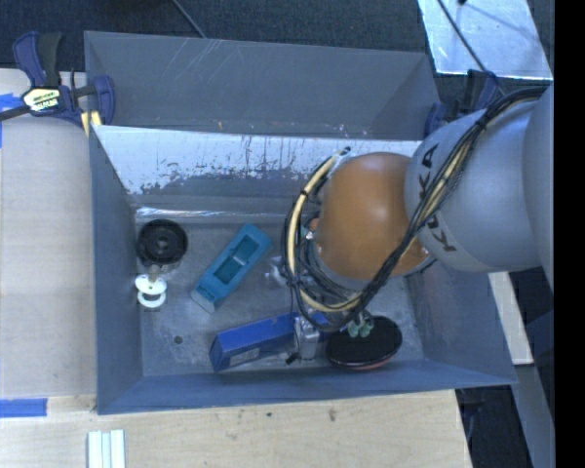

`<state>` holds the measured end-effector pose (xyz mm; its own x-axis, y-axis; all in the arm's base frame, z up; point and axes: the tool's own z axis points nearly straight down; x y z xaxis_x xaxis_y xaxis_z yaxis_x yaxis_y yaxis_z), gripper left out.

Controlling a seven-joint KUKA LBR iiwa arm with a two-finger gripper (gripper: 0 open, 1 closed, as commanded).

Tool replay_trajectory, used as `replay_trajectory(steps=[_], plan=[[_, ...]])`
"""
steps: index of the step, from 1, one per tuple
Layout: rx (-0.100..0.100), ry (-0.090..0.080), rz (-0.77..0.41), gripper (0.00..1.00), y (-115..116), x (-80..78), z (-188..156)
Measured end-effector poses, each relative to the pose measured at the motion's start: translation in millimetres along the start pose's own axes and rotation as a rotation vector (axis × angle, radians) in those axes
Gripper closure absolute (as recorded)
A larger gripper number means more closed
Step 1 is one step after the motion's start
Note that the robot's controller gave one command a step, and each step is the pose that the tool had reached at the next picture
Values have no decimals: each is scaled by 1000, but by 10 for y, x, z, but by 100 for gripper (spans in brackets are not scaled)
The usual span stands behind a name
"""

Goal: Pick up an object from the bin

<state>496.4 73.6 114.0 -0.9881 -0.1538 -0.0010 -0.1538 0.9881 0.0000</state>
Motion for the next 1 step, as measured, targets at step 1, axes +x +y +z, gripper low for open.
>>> replay_trajectory(steps=[1], plan=[[0, 0, 35, 0, 15, 79, 294]])
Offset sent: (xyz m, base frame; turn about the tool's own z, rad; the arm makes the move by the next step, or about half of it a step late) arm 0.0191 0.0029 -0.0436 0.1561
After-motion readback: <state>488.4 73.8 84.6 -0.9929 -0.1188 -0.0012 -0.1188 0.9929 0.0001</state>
